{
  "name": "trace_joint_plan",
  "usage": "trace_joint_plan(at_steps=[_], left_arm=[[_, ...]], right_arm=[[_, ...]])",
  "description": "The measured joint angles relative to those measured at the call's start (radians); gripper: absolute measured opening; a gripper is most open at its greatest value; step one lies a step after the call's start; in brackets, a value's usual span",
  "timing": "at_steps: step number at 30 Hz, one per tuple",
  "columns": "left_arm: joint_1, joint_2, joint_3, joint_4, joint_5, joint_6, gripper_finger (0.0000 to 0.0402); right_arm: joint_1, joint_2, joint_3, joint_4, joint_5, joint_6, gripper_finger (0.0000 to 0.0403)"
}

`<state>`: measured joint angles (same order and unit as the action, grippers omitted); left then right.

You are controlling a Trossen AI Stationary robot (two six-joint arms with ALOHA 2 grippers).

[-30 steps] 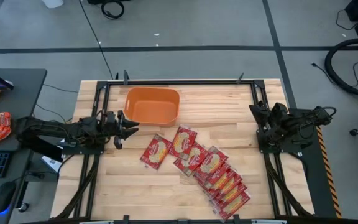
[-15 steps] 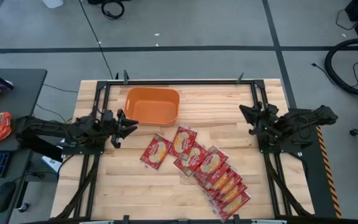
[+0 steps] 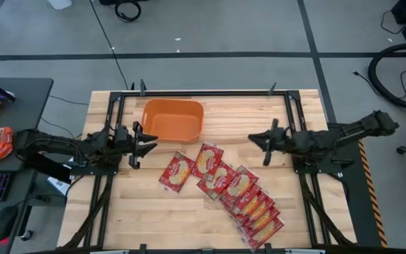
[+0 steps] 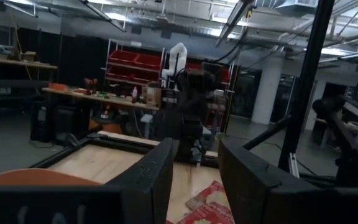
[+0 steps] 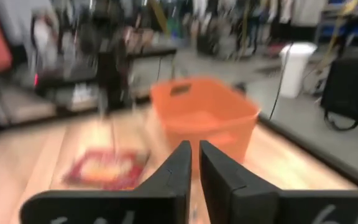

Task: Sort popcorn bags into baskets
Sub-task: Put the popcorn bag into the orange bin

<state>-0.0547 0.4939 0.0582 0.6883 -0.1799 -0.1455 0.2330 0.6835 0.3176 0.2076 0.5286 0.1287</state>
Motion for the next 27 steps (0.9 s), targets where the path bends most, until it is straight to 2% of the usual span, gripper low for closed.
trace_joint_plan(at_steps=[8, 15, 19, 24, 27], left_arm=[[0.0, 0.004, 0.0, 0.005, -0.06, 0.039, 0.0138], [0.0, 0.004, 0.0, -0.003, -0.097, 0.038, 0.0194], [0.0, 0.014, 0.0, -0.044, -0.074, 0.002, 0.0217], [-0.003, 0.058, 0.005, -0.093, -0.051, -0.053, 0.0214], [-0.021, 0.092, 0.047, -0.204, -0.024, -0.083, 0.0208]], right_arm=[[0.037, 0.337, 0.106, -0.03, -0.032, -0.025, 0.012], [0.042, 0.561, 0.231, -0.099, -0.032, -0.058, 0.0182], [0.042, 0.662, 0.31, -0.122, -0.033, -0.105, 0.0196], [0.038, 0.772, 0.42, -0.16, -0.074, -0.161, 0.0196], [0.035, 0.836, 0.485, -0.171, -0.1, -0.199, 0.0195]])
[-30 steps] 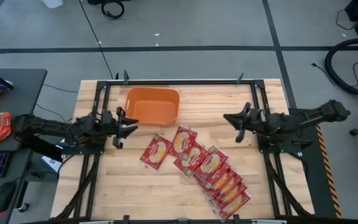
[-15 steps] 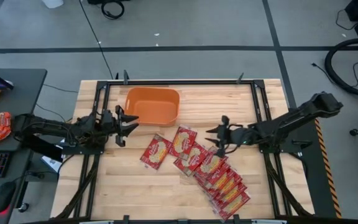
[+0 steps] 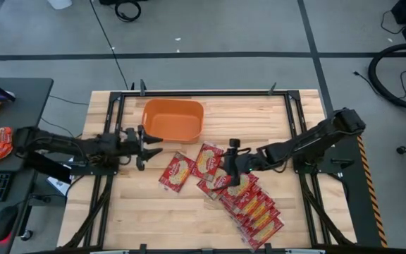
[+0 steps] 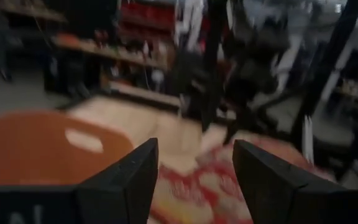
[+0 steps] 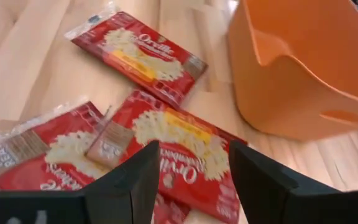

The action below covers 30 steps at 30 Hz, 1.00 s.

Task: Sort popcorn bags into baskets
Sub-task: Put the popcorn bag into the orange bin

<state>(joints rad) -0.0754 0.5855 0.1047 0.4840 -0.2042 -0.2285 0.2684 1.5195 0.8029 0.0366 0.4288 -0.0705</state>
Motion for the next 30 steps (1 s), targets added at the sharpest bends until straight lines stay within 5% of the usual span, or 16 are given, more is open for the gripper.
trace_joint_plan(at_steps=[10, 21, 30], left_arm=[[-0.116, 0.165, 0.184, -0.493, 0.055, -0.165, 0.0203], [-0.147, 0.363, 0.193, -0.562, 0.071, -0.443, 0.0203], [-0.147, 0.549, 0.192, -0.504, 0.041, -0.494, 0.0203]], right_arm=[[-0.031, 0.185, 0.228, -0.085, -0.074, -0.096, 0.0195], [-0.042, 0.389, 0.429, -0.128, -0.11, -0.256, 0.0194], [-0.051, 0.485, 0.494, -0.127, -0.168, -0.367, 0.0194]])
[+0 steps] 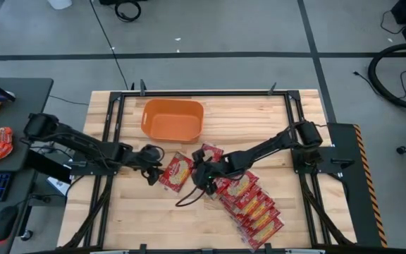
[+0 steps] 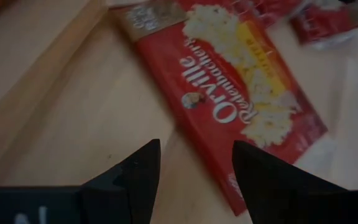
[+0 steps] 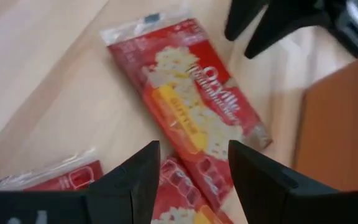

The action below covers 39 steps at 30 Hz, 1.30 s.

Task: Sort popcorn bags into baskets
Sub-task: Put the popcorn bag into the orange bin

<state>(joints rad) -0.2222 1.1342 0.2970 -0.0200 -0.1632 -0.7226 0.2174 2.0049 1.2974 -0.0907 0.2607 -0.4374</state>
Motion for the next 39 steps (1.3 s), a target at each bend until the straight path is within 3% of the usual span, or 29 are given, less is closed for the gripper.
trace_joint_plan(at_steps=[15, 22, 32, 35, 39], left_arm=[[0.0, 0.116, 0.0, 0.084, -0.01, -0.006, 0.0203], [0.0, 0.118, 0.0, 0.091, -0.012, -0.007, 0.0203], [0.0, 0.118, -0.001, 0.1, -0.012, -0.004, 0.0203], [0.0, 0.118, -0.001, 0.1, -0.012, -0.002, 0.0203], [0.0, 0.118, -0.001, 0.104, -0.014, 0.001, 0.0203]], right_arm=[[0.001, 0.153, 0.009, 0.216, 0.017, -0.291, 0.0192], [-0.001, 0.181, 0.012, 0.302, 0.024, -0.393, 0.0163], [-0.014, 0.179, 0.012, 0.281, 0.005, -0.371, 0.0063], [-0.003, 0.169, 0.014, 0.26, 0.018, -0.347, 0.0057], [0.003, 0.158, 0.098, 0.108, -0.017, -0.281, 0.0078]])
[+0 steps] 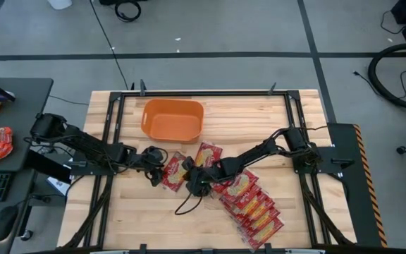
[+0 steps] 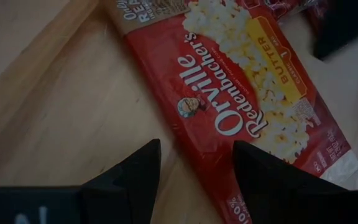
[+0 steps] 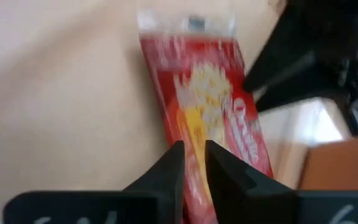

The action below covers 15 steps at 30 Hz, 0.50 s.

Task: Sort popcorn bags into baskets
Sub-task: Put the popcorn bag into the orange bin

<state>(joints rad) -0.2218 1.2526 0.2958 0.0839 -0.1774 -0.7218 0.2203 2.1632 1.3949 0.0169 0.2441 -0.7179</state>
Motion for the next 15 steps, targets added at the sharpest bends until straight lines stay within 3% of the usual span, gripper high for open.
trace_joint_plan(at_steps=[3, 9, 15], left_arm=[[0.0, 0.0, 0.0, 0.007, -0.005, 0.001, 0.0203], [0.0, 0.0, 0.0, 0.011, -0.009, 0.009, 0.0203], [0.0, 0.0, 0.0, 0.011, -0.013, 0.011, 0.0203]], right_arm=[[-0.007, -0.002, 0.043, -0.064, -0.057, 0.077, 0.0105], [-0.016, -0.003, 0.072, -0.079, -0.052, 0.079, 0.015], [-0.029, 0.044, 0.073, -0.082, -0.061, 0.121, 0.0164]])
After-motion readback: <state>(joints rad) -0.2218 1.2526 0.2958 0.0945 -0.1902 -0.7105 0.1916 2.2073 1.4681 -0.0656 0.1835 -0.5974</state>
